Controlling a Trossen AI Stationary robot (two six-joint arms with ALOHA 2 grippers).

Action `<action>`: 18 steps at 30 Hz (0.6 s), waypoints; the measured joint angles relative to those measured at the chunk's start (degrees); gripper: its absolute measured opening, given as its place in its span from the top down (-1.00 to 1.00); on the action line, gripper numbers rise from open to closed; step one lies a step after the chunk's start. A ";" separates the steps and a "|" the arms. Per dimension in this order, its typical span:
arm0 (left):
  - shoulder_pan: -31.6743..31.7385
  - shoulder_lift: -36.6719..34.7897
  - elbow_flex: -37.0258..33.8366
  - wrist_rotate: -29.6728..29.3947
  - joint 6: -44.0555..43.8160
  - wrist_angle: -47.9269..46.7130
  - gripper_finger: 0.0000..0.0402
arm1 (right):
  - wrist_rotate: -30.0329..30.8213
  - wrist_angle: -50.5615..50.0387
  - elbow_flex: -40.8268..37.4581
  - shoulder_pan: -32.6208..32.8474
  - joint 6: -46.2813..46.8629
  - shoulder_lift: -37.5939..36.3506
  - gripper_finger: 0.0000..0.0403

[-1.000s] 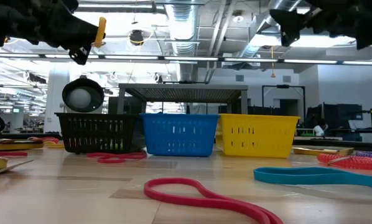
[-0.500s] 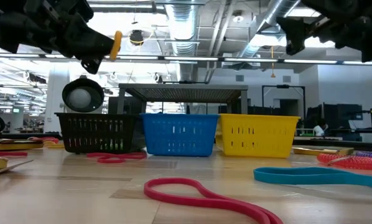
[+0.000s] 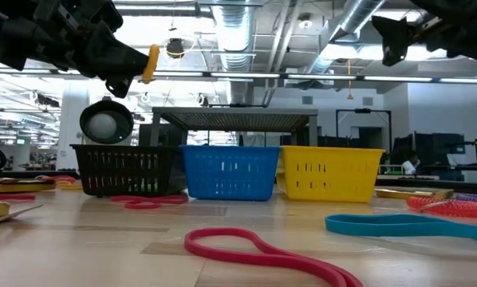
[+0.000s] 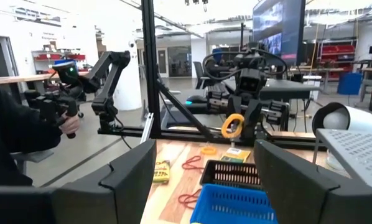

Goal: Pick & Place Office Desk Supplies
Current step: Put the yellow spring keychain into the black basket

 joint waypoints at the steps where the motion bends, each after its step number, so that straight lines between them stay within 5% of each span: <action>1: 0.00 0.00 0.00 -0.02 0.00 -0.01 0.92 | 0.02 -0.16 -0.41 -0.02 0.00 -0.71 -0.32; 18: 0.00 5.44 0.11 -0.44 -4.43 -1.86 0.92 | 1.70 1.23 -7.85 -0.11 2.84 -12.98 -0.32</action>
